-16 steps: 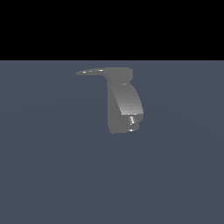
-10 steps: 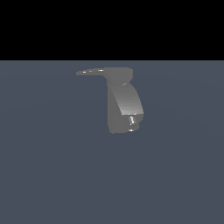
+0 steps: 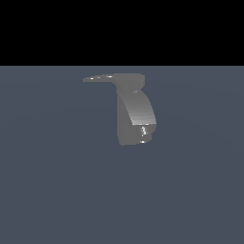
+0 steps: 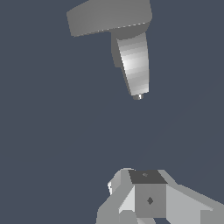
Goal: Turn on the faucet by rotating a designated handle.
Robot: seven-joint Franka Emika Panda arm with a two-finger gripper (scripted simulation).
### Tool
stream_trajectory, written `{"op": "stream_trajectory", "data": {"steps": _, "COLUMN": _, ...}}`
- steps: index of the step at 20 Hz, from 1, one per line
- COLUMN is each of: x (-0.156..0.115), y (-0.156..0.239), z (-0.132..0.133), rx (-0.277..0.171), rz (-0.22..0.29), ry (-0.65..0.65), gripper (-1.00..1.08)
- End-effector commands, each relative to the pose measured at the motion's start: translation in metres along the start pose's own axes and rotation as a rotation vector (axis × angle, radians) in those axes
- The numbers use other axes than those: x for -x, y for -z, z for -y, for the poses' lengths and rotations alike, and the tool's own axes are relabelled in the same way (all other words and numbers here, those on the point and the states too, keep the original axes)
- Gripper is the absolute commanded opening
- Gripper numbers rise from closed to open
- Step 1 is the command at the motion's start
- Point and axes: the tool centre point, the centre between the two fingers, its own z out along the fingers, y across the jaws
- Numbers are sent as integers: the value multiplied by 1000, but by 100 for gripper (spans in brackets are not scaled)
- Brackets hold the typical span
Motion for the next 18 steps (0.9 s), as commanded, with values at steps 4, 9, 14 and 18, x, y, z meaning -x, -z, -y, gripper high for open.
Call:
{"op": "stream_trajectory", "data": {"steps": 4, "x": -12, "y": -13, "z": 20, "rx": -3, "rz": -2, "ry": -93, "gripper": -100}}
{"op": "stream_trajectory", "data": {"steps": 9, "x": -27, "y": -28, "z": 42, "rx": -6, "rz": -4, "ry": -197, "gripper": -100}}
{"op": "stream_trajectory", "data": {"steps": 14, "x": -46, "y": -43, "z": 63, "rx": -9, "rz": -6, "ry": -303, "gripper": -100}}
{"op": "stream_trajectory", "data": {"steps": 18, "x": -62, "y": -55, "z": 78, "rx": -12, "rz": -7, "ry": -388, "gripper": -100}}
